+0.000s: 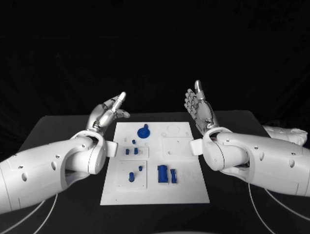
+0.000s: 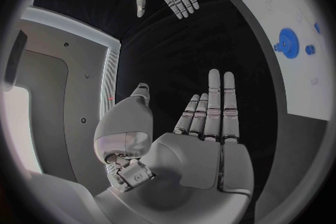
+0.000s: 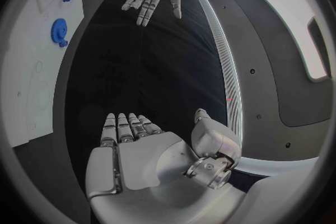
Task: Assemble the parts on the task board
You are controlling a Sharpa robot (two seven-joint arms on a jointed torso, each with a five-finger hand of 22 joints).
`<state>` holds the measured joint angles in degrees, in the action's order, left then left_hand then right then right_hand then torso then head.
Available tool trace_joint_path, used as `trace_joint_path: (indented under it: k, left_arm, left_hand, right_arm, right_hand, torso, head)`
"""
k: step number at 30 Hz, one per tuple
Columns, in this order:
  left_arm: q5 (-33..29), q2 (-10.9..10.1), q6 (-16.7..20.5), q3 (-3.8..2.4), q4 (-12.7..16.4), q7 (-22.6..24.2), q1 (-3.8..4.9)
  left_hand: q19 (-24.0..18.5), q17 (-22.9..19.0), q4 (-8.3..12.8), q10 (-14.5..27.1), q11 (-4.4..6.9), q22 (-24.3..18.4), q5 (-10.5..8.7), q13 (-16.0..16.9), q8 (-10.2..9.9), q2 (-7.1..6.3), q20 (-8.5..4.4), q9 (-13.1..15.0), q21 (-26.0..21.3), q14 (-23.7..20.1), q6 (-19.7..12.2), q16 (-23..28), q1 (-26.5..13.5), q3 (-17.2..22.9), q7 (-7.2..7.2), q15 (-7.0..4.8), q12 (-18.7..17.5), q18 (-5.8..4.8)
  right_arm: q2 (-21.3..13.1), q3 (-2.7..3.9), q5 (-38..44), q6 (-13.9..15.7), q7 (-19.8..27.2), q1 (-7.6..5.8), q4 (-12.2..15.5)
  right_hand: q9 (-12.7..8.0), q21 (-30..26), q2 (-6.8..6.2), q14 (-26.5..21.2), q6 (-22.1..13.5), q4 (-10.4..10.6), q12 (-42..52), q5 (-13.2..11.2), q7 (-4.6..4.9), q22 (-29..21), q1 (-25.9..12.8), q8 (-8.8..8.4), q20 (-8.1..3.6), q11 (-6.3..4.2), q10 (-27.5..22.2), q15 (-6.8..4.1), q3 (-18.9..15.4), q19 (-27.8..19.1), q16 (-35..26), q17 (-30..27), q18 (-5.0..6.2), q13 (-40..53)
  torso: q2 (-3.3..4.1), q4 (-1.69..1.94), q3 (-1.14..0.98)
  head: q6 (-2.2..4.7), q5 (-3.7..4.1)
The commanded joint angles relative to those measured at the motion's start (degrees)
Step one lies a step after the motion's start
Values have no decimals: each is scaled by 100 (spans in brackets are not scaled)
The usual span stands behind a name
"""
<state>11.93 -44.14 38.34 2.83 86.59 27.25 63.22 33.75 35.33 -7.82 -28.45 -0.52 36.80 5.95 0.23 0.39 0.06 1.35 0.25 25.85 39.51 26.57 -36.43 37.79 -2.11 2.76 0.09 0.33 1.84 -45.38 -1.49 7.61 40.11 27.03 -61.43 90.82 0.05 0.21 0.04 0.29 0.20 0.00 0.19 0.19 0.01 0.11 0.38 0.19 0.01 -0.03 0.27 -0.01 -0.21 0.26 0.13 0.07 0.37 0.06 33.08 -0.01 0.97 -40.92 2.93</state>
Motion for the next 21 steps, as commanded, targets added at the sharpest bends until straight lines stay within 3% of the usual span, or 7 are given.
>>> trace_joint_path:
  k: [1, 5, 8, 9, 21]
  left_arm:
    - [-945, -30, 467, -141, 194, 221, -155]
    - [-1154, -51, 560, -261, 314, 249, -282]
    - [-1193, -55, 577, -283, 337, 255, -306]
    - [-1193, -55, 577, -283, 337, 255, -306]
    - [-1193, -55, 577, -283, 337, 255, -306]
  left_hand:
    - [-1122, -1174, 260, 944, 52, -1223, -595, -23, -39, -6, -135, -25, -858, -1312, -884, 1211, -1256, 211, -276, -9, -33, -184]
    - [-1438, -1505, 325, 1210, 52, -1568, -595, -23, -39, -6, -135, -25, -1100, -1682, -1133, 1551, -1609, 211, -276, -9, -33, -184]
    - [-1686, -1765, 379, 1420, 52, -1838, -595, -23, -39, -6, -135, -25, -1290, -1973, -1328, 1818, -1887, 211, -276, -9, -33, -184]
    - [-1759, -1842, 782, 1482, 52, -1918, -595, -23, -39, -6, -135, -25, -1347, -2059, -1384, 1899, -1969, 211, -276, -9, -33, -184]
    - [-2359, -2469, 782, 1987, 52, -2571, -595, -23, -39, -6, -135, -25, -1806, -2759, -1857, 2545, -2638, 211, -276, -9, -33, -184]
  right_arm:
    - [50, 101, -691, 368, 260, 90, -66]
    - [68, 149, -761, 401, 276, 127, -87]
    - [68, 149, -761, 401, 276, 127, -87]
    - [68, 149, -761, 401, 276, 127, -87]
    - [68, 149, -761, 401, 276, 127, -87]
  right_hand:
    - [-5, -21, -4, -29, -20, 0, -19, -19, -1, -11, -38, -19, -1, 3, -27, 1, 21, -26, -13, -7, -37, -6]
    - [-5, -21, -4, -29, -20, 0, -19, -19, -1, -11, -38, -19, -1, 3, -27, 1, 21, -26, -13, -7, -37, -6]
    - [-5, -21, -4, -29, -20, 0, -19, -19, -1, -11, -38, -19, -1, 3, -27, 1, 21, -26, -13, -7, -37, -6]
    - [-5, -21, -4, -29, -20, 0, -19, -19, -1, -11, -38, -19, -1, 3, -27, 1, 21, -26, -13, -7, -37, -6]
    - [-5, -21, -4, -29, -20, 0, -19, -19, -1, -11, -38, -19, -1, 3, -27, 1, 21, -26, -13, -7, -37, -6]
  torso:
    - [-115, 0, -59]
    - [-162, 0, -83]
    - [-184, 1, -94]
    - [-188, 1, -96]
    - [-190, 1, -97]
  head:
    - [352, -159]
    - [541, -243]
    - [632, -283]
    - [645, -289]
    - [654, -293]
